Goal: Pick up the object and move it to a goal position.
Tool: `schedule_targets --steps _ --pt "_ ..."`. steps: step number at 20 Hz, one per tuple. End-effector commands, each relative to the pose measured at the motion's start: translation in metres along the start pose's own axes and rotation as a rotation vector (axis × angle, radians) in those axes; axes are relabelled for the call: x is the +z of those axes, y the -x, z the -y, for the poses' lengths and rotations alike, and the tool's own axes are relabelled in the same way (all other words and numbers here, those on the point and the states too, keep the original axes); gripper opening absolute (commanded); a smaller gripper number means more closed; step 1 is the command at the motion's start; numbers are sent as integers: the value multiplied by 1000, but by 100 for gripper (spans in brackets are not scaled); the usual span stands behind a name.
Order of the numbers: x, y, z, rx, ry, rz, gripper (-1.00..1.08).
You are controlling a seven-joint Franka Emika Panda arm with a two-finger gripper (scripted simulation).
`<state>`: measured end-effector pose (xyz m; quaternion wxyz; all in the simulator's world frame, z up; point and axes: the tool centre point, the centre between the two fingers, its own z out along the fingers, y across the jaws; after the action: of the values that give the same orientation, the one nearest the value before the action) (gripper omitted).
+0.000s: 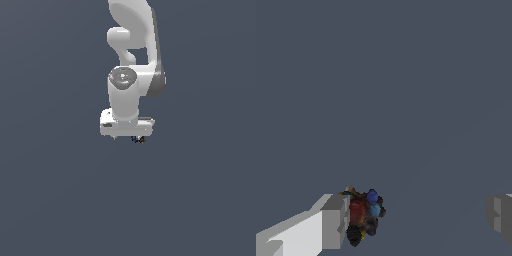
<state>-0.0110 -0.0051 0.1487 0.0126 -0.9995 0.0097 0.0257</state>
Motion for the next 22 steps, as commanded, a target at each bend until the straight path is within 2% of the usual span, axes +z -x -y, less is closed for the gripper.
schedule_targets --steps 1,10,16,22 --pt "0 0 0 0 0 0 100" --pt "-8 -9 -5 16 -28 -21 100" --pt "-7 -8 -4 3 -26 -20 100" --pt "-2 -4 -2 -63 -20 -21 100"
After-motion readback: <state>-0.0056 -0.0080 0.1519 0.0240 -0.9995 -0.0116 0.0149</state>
